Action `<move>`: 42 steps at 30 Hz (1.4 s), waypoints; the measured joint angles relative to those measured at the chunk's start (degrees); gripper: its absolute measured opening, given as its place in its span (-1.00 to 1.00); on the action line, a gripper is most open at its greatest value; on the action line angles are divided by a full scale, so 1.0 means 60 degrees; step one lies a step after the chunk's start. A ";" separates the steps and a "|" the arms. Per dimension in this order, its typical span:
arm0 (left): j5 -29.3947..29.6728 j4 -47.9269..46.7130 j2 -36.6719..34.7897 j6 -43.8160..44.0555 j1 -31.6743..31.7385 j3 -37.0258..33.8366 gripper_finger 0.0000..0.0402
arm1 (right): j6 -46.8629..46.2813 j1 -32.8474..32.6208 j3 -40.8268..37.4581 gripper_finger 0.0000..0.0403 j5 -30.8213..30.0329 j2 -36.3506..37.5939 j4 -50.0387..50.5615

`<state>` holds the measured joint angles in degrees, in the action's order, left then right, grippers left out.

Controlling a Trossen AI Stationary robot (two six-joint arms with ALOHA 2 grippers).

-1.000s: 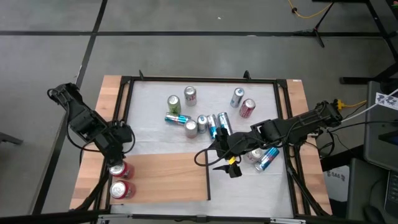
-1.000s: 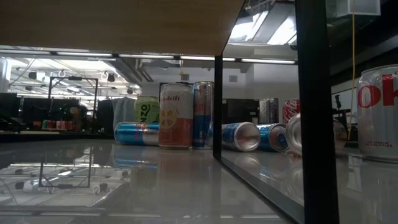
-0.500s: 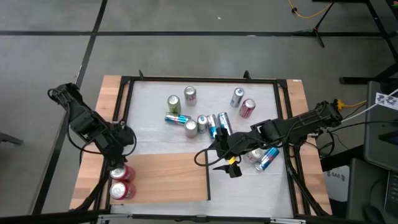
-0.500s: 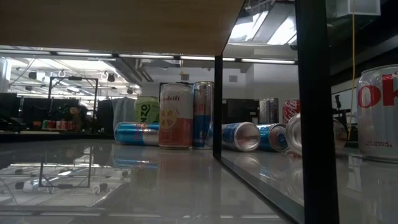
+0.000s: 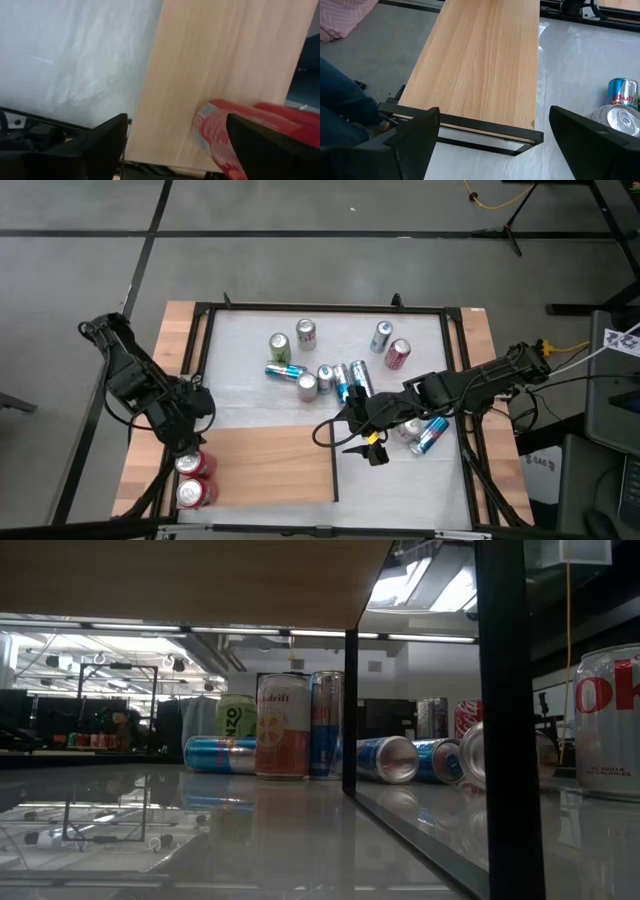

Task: Place canned beverage on shelf
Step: Put the orange soda can on the shelf aligned with the orange soda can, then put the orange soda can on the shelf aligned with the orange soda cans

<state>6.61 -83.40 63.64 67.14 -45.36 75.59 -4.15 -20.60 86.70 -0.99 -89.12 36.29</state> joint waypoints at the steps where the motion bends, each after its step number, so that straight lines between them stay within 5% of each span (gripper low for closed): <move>1: 0.0138 0.0000 0.0000 -0.0001 0.0000 0.0000 0.66 | 0.0000 0.0000 0.0000 0.81 -0.0002 0.0000 0.0000; 15: 0.1034 0.0618 0.0000 -0.0113 0.0939 0.0000 0.66 | -0.0030 0.0101 0.0001 0.81 -0.0826 0.0635 0.0643; 28: 0.2383 0.3883 0.0000 -0.1560 0.3016 0.0000 0.66 | -0.1767 0.1423 -0.0001 0.81 -0.1089 0.1843 0.3690; 42: 0.2550 0.4863 0.0000 -0.2053 0.5135 0.0000 0.66 | 0.0902 0.2936 -0.0352 0.81 -0.0408 0.1701 0.6044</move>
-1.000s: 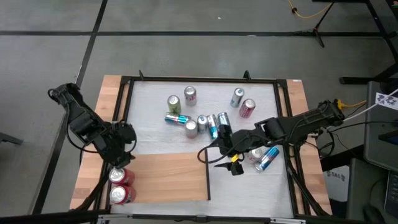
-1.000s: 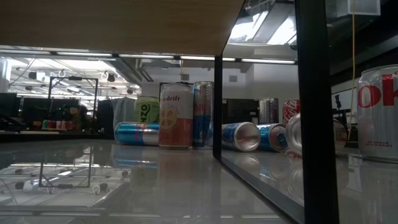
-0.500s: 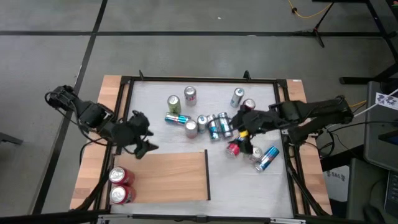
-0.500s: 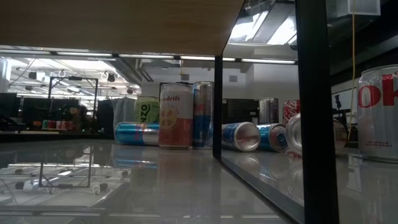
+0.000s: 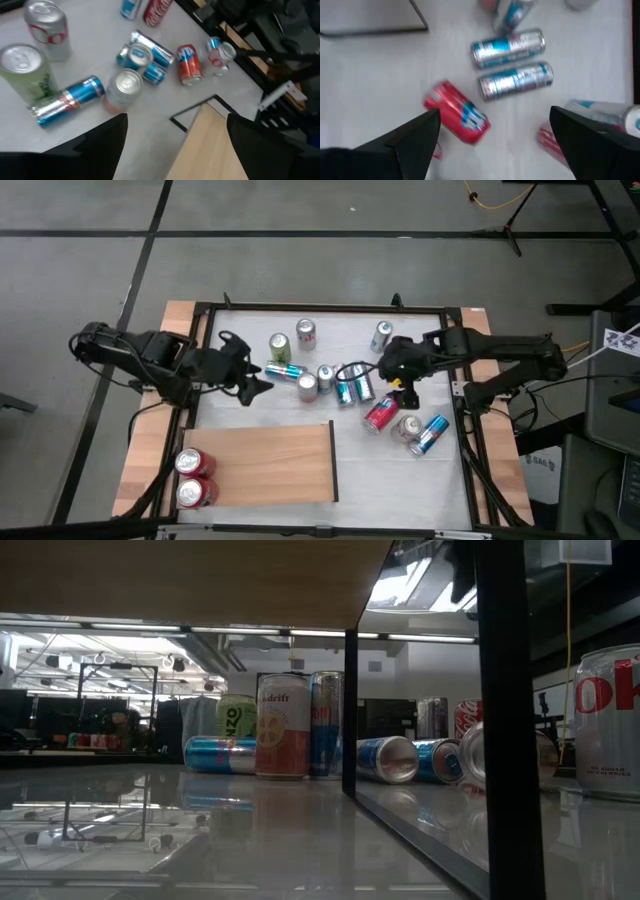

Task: Place canned beverage on shelf
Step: Put the orange soda can on the shelf aligned with the orange soda cans

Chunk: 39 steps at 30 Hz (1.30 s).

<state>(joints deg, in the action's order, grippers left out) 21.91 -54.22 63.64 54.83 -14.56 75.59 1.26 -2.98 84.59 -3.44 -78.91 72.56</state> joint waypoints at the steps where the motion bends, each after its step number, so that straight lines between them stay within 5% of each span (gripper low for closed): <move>1: 0.0004 0.0000 0.0000 0.0000 0.0114 0.0000 0.66 | 0.0232 0.0052 -0.0129 0.81 0.0000 0.0000 -0.0032; 18: -0.0028 -0.0022 0.0678 -0.0011 0.0927 0.0000 0.66 | 0.1284 0.0128 -0.3502 0.81 0.0512 -0.0021 -0.2567; 34: -0.0613 0.0160 0.1027 -0.0011 0.0923 0.0000 0.66 | 0.1055 0.0128 -0.4064 0.81 0.0799 -0.1277 -0.3081; 39: -0.0831 0.0160 0.1027 -0.0007 0.0923 0.0000 0.66 | 0.1672 0.0128 -0.4064 0.81 0.1596 -0.1592 -0.3076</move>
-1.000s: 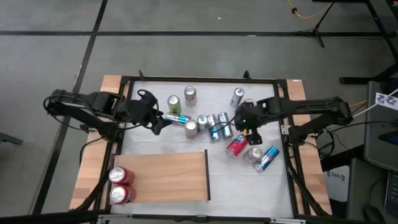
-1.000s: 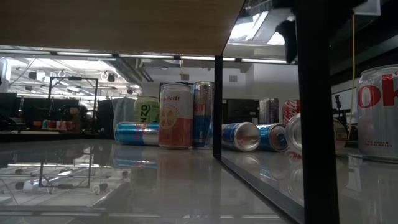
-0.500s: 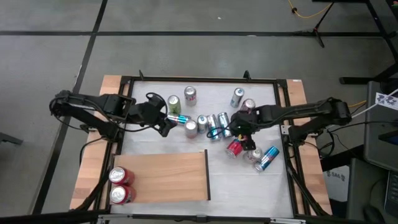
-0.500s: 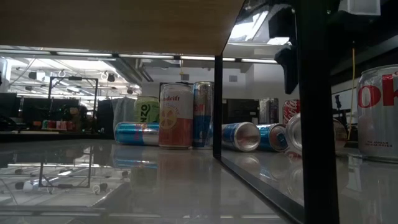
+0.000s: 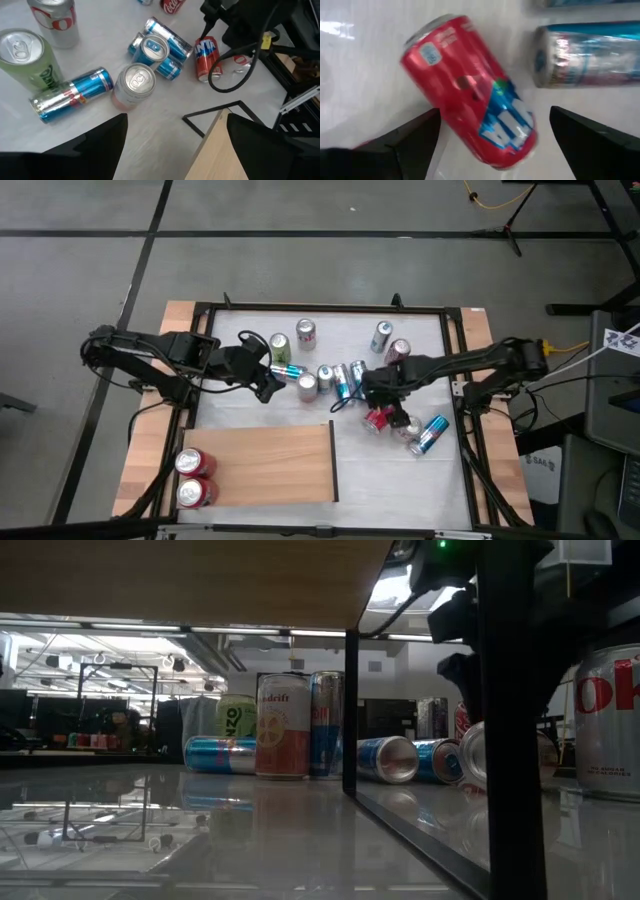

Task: Place canned beverage on shelf
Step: Put the orange soda can on the shelf aligned with the orange soda cans

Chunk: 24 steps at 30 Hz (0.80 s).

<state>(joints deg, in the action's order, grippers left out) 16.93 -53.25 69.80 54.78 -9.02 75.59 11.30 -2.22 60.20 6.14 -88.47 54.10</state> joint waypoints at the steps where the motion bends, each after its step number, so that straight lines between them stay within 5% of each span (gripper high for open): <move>1: -0.0002 0.0000 0.0000 0.0000 0.0000 0.0000 0.66 | 0.0021 0.0000 0.0000 0.81 0.0010 -0.0062 0.0008; 24: -0.0016 0.0000 -0.0004 0.0000 0.0000 0.0000 0.66 | 0.0167 -0.0004 0.0041 0.81 0.0882 -0.0684 0.0612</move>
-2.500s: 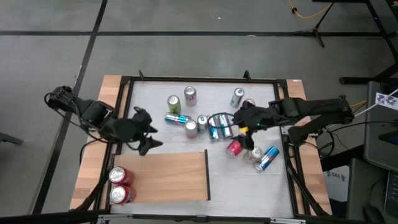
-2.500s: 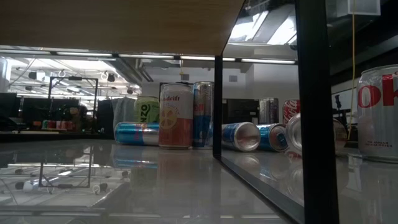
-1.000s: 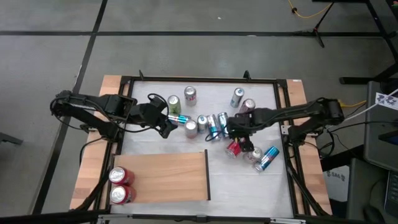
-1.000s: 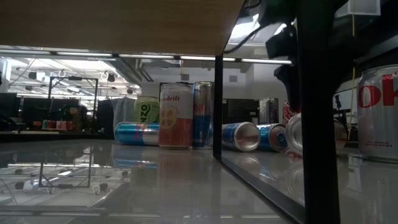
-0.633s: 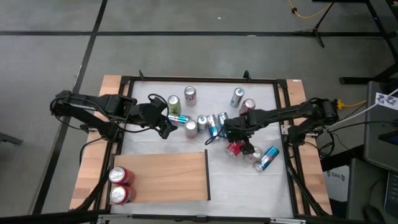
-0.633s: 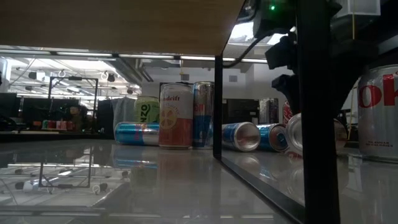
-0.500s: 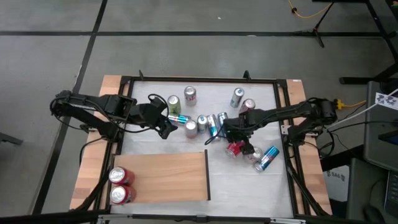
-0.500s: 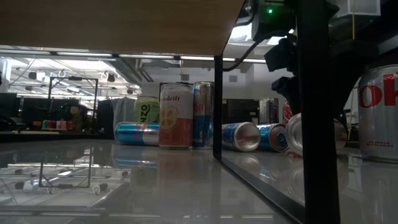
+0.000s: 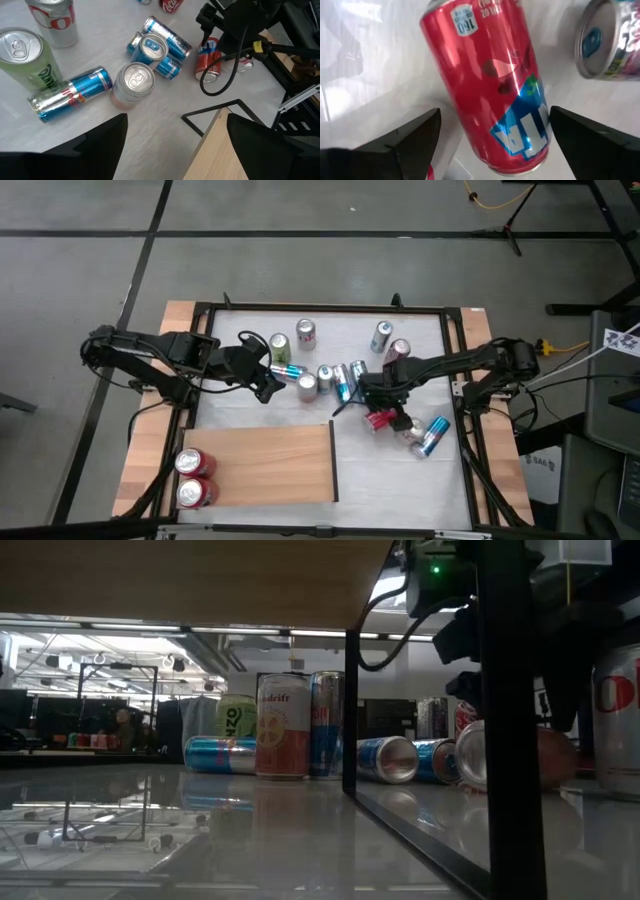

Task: Place canned beverage on shelf
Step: Put the orange soda can on the shelf aligned with the orange soda cans

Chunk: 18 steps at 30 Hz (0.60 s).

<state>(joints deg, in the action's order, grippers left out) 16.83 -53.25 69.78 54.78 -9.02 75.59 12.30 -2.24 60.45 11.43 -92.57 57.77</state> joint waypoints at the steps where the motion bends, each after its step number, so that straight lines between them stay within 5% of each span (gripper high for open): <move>1: -0.0002 0.0000 0.0000 0.0000 0.0000 0.0000 0.66 | -0.0002 -0.0004 0.0034 0.81 -0.0020 -0.0011 0.0129; 18: 0.0001 0.0000 0.0000 0.0000 0.0000 0.0000 0.66 | 0.0001 -0.0004 0.1328 0.81 -0.0667 0.0010 0.0336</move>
<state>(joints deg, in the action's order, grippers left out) 16.84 -53.25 69.78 54.78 -9.02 75.59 12.30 -2.26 68.42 7.43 -92.51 59.79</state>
